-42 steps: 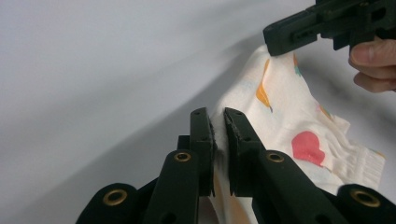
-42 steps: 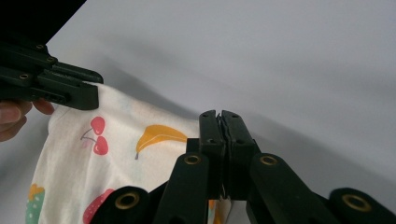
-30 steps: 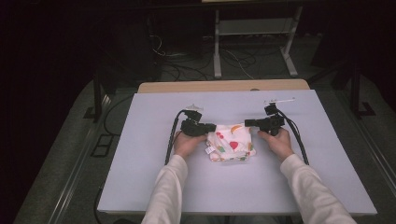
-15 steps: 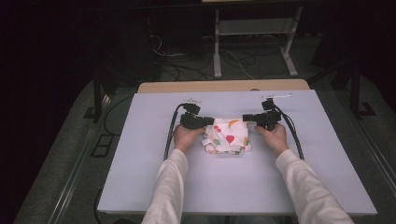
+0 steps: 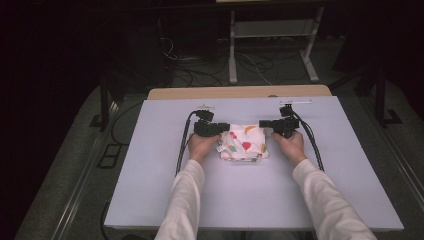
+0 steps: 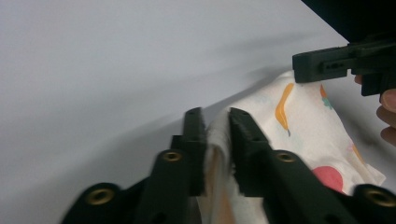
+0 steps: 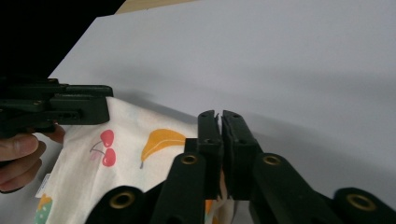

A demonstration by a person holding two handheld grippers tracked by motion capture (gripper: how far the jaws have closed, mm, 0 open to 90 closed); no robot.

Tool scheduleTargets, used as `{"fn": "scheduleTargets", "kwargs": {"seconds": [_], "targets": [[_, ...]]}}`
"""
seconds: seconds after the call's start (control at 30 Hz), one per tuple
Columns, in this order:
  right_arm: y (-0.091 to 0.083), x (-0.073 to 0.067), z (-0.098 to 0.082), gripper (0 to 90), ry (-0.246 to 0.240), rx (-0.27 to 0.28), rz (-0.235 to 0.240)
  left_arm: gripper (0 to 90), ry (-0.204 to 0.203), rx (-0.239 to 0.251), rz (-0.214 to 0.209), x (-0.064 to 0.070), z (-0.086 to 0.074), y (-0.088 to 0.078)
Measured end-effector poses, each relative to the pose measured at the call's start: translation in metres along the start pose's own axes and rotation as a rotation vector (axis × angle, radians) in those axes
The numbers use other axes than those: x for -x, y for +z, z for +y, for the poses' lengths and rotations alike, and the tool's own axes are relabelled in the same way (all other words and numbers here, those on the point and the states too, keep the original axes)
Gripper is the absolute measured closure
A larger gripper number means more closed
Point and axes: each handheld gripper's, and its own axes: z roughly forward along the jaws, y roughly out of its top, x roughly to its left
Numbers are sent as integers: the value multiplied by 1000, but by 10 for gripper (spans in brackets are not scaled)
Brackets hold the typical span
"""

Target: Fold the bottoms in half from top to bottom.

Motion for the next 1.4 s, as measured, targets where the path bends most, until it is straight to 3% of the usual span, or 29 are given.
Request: {"fn": "scheduleTargets", "kwargs": {"seconds": [0.07,0.13,0.2,0.47,0.63,0.73,0.8,1.2,1.3,1.4], "targets": [[-1,-1,0,745,-6,10,-8,553,-21,0,22,-2,0,-2],[-2,-1,-1,664,-11,20,17,492,-35,-8,33,-4,1,-5],[-3,-2,-3,605,-34,29,58,457,-54,0,8,-6,1,-9],[-6,-10,-8,359,-103,23,105,261,-26,15,-13,-2,3,-18],[-12,-14,-6,167,-139,22,107,114,-23,0,-24,-2,3,-23],[-17,-17,-5,106,-143,30,104,24,-10,-7,-11,-2,2,-28],[-21,-19,-4,13,-147,35,97,0,7,-8,-3,-2,2,-32],[-54,-35,-14,0,-193,27,76,0,62,21,25,6,-14,-62],[-61,-37,-18,0,-200,38,75,0,59,44,12,10,-19,-69],[-68,-41,-21,0,-207,44,68,0,81,42,10,14,-22,-75]]}}
